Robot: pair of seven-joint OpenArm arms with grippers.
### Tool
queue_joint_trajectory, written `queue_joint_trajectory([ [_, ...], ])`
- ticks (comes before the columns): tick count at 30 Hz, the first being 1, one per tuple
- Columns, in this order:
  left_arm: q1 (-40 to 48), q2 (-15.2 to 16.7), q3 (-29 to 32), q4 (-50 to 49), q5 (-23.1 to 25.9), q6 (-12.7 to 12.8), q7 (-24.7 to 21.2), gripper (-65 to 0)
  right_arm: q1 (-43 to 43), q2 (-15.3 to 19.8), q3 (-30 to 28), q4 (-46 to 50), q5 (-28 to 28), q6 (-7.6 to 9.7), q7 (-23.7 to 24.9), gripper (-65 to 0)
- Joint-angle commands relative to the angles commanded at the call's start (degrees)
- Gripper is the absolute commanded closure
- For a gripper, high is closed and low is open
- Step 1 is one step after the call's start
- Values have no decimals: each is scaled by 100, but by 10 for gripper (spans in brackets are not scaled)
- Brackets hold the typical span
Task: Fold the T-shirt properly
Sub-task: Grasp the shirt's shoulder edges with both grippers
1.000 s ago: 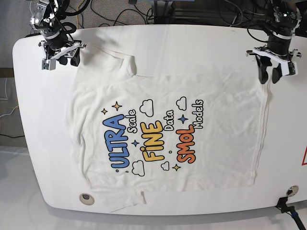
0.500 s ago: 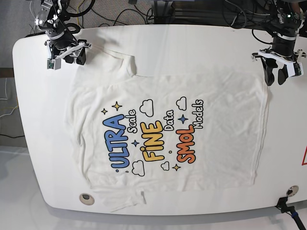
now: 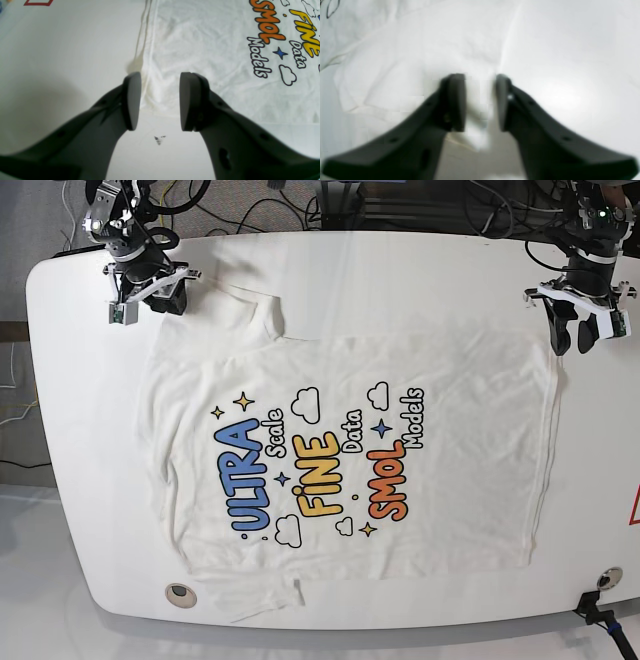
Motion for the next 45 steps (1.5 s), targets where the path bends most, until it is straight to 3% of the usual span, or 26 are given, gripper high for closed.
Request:
queue_joint_trajectory([
  [2,-46,-47,-31,-100,-70,-36,145,-221,11,13,-9,-26,-10,30,-7,-24],
  [3,34,24,1,-16,27,-8,-19,-223,-40,-23,-86,-6,-74,-43,-179,-53],
  [5,-2,45,-50,-93,17,-18,29,-221,-61,-83,-133,-33,-76,-60,-215,-1],
  [10,-157,-45,-259,-553,-224,-68,143,-224,-83,-281,-228,-41,-105,-72,-300,-6],
  [13,-398,-313,-416,-864,-739,-399,595,-229,-118,-327,-247,-56,-123,-68,-445,-12],
  [16,-790,-682,-438,-1214,-1358,-807,1367,-230,-124,-327,-239,-78,-122,-70,-581,-15],
  [18,-1032,-863,-396,-1506,-1650,-945,1741,-236,-143,-344,-230,-64,-149,-61,-579,-15],
  [25,-1693,-1297,-316,-2995,-2081,-853,1835,-269,-182,-329,-233,-73,-165,-57,-550,-10],
  [32,-1987,-1373,-223,-4052,-2560,-1007,2041,-273,-197,-301,-225,-79,-163,-39,-533,-5],
  [33,-1919,-1352,-258,-3804,-2227,-878,2015,-272,-106,-308,-251,-69,24,-4,-244,-3],
  [45,-2027,-1267,167,-3932,-1640,-757,1851,-273,-90,-319,-255,-51,47,6,-228,-5],
])
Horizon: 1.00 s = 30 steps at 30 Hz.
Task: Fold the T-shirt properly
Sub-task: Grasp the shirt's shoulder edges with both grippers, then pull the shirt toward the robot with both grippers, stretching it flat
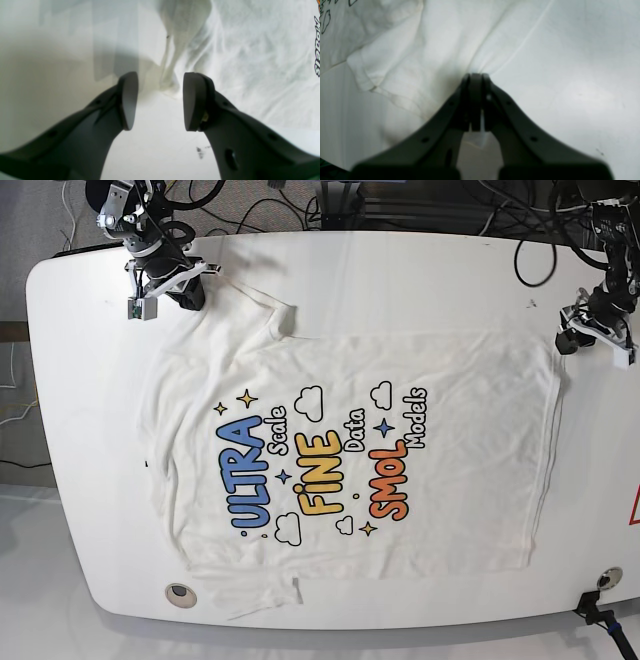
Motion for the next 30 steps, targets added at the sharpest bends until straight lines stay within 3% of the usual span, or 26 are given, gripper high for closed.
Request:
queue_joint_trajectory([
  [5,-20,231,-22,-22,68,4,71,-276,0,9,8,1,2,5,8,-2],
  [7,12,370,-53,64,147,15,117,-249,8,11,-5,-10,6,12,15,0],
  [8,19,452,-76,151,217,25,160,-219,21,12,-2,0,6,0,25,0],
  [11,126,681,-112,504,394,92,168,-26,29,5,-1,-2,7,9,46,0],
  [12,149,753,-126,594,425,95,115,0,32,5,1,25,3,10,49,0],
  [17,338,939,-220,1022,323,75,204,0,-8,28,10,111,17,189,78,0],
  [18,275,932,-174,808,391,-25,92,0,-9,-19,29,83,75,80,132,0],
  [25,436,912,-205,868,349,-250,115,0,-201,-24,29,312,58,79,76,0],
  [30,841,691,-187,1090,352,-284,130,0,-555,-20,35,506,49,94,73,0],
])
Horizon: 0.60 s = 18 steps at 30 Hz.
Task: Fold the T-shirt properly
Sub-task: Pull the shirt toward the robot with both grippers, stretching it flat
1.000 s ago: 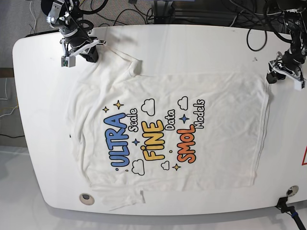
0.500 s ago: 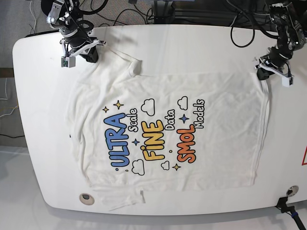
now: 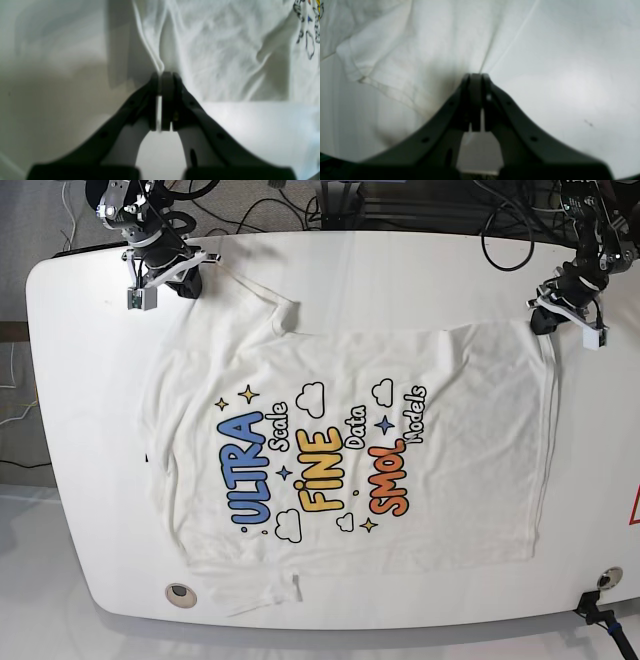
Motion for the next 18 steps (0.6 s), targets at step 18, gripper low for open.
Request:
queue_joint_trajectory([
  [18,1256,-18,-901,1500,-118,-103,-166,0,-699,4,637,418,214,362,48,0],
])
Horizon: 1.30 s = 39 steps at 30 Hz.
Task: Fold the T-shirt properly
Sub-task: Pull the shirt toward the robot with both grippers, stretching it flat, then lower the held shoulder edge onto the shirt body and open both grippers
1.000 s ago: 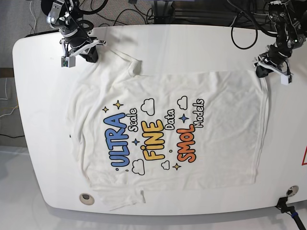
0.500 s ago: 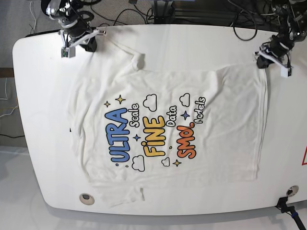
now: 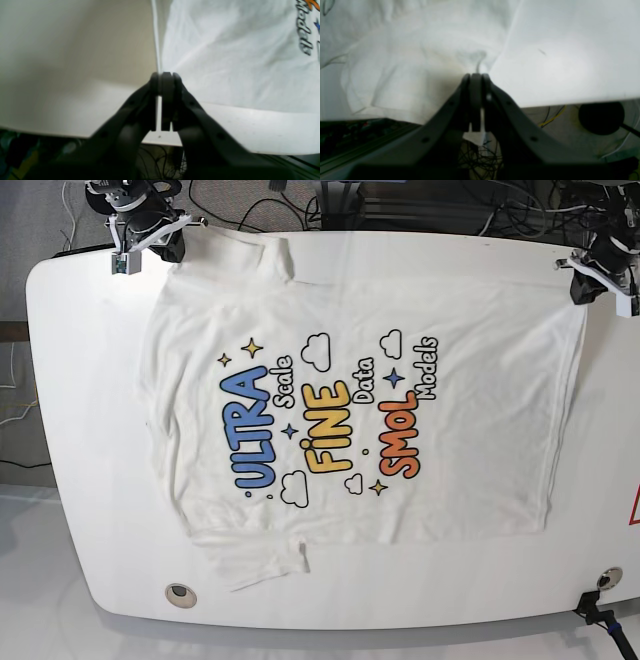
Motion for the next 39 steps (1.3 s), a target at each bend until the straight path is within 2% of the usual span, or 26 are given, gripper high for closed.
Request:
queue_joint_trajectory([
  [13,211,-5,-56,300,-131,-31,29,0,-306,0,270,386,86,-8,-22,0],
  [19,-61,0,-283,258,-280,-27,216,0,-242,14,285,473,79,0,-19,0],
  [22,-413,-15,-360,257,-325,-26,309,0,-59,32,264,461,62,0,-20,0],
  [29,-1513,-70,-365,-99,-672,-24,945,0,626,76,219,332,-125,12,-109,0],
  [30,-1284,-11,-401,146,-459,-40,677,0,661,78,210,387,-165,-27,-66,0],
  [34,-1552,-26,-179,143,-441,-27,583,0,1223,94,86,377,-609,-32,-79,0],
  [39,-1921,-25,94,-30,-386,16,499,0,1810,134,-14,213,-855,-54,-127,0],
])
